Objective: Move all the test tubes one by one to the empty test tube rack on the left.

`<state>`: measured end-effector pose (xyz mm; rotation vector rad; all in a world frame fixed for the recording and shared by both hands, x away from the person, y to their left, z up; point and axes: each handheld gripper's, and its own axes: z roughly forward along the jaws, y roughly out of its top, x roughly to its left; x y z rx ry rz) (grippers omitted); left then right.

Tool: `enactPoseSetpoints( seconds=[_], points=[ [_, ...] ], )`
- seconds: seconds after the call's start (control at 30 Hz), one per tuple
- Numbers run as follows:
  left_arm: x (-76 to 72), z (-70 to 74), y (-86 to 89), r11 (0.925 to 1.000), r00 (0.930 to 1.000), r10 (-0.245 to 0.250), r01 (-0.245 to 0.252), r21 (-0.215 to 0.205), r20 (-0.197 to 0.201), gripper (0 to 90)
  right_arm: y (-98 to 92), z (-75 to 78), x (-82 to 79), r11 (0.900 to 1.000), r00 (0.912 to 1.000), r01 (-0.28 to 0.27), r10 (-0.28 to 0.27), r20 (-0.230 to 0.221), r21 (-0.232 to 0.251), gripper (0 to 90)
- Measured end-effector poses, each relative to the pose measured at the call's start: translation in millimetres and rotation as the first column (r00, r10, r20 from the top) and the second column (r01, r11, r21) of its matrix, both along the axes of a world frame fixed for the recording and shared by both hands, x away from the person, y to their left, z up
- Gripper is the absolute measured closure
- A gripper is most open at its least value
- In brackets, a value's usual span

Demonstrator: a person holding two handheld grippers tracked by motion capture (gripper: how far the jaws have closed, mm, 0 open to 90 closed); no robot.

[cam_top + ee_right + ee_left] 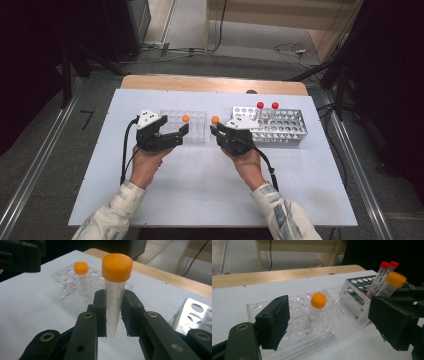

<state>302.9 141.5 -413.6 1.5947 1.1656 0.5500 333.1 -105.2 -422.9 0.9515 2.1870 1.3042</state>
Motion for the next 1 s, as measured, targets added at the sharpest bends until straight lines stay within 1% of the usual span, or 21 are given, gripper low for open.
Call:
enactPoseSetpoints(
  seconds=[0.23, 0.43, 0.53, 0.6, 0.67, 0.73, 0.87, 1.0],
  points=[
    [-4.0, 2.5, -8.2, 0.9994, 0.9994, -0.034, 0.034, 0.001, 0.008, 17.8, 15.1, -9.3, -5.7, 0.999, 0.9986, -0.045, 0.045, -0.028, -0.013, 72.4],
    [-6.5, 2.5, -15.0, 0.9976, 0.9978, -0.066, 0.066, 0.021, 0.009, 18.7, 29.8, -13.2, -11.7, 0.996, 0.9957, -0.087, 0.086, -0.036, -0.02, 72.4],
    [-7.3, 1.0, -19.3, 0.9947, 0.9952, -0.098, 0.097, 0.034, 0.008, 20.9, 36.5, -15.2, -13.4, 0.995, 0.9939, -0.102, 0.101, -0.044, -0.021, 72.4],
    [-8.3, 0.3, -22.1, 0.9924, 0.9935, -0.113, 0.112, 0.05, 0.013, 24.7, 40.2, -15.7, -14.1, 0.993, 0.9927, -0.113, 0.112, -0.045, -0.018, 72.4],
    [-9.2, -0.1, -23.4, 0.9904, 0.992, -0.125, 0.123, 0.063, 0.019, 30.6, 44.0, -15.6, -15.7, 0.993, 0.9917, -0.121, 0.12, -0.047, -0.017, 72.4],
    [-9.8, -0.2, -24.0, 0.9885, 0.99, -0.139, 0.138, 0.063, 0.022, 36.3, 47.8, -15.6, -17.2, 0.991, 0.9902, -0.132, 0.131, -0.048, -0.018, 72.4],
    [-10.4, -0.4, -22.5, 0.9866, 0.988, -0.152, 0.149, 0.066, 0.03, 49.2, 52.3, -15.8, -18.7, 0.989, 0.9887, -0.144, 0.143, -0.046, -0.019, 72.4],
    [-10.3, -1.2, -21.8, 0.9849, 0.9863, -0.163, 0.161, 0.065, 0.027, 56.7, 52.9, -15.6, -18.7, 0.989, 0.9884, -0.145, 0.144, -0.047, -0.017, 72.3]
  ],
)
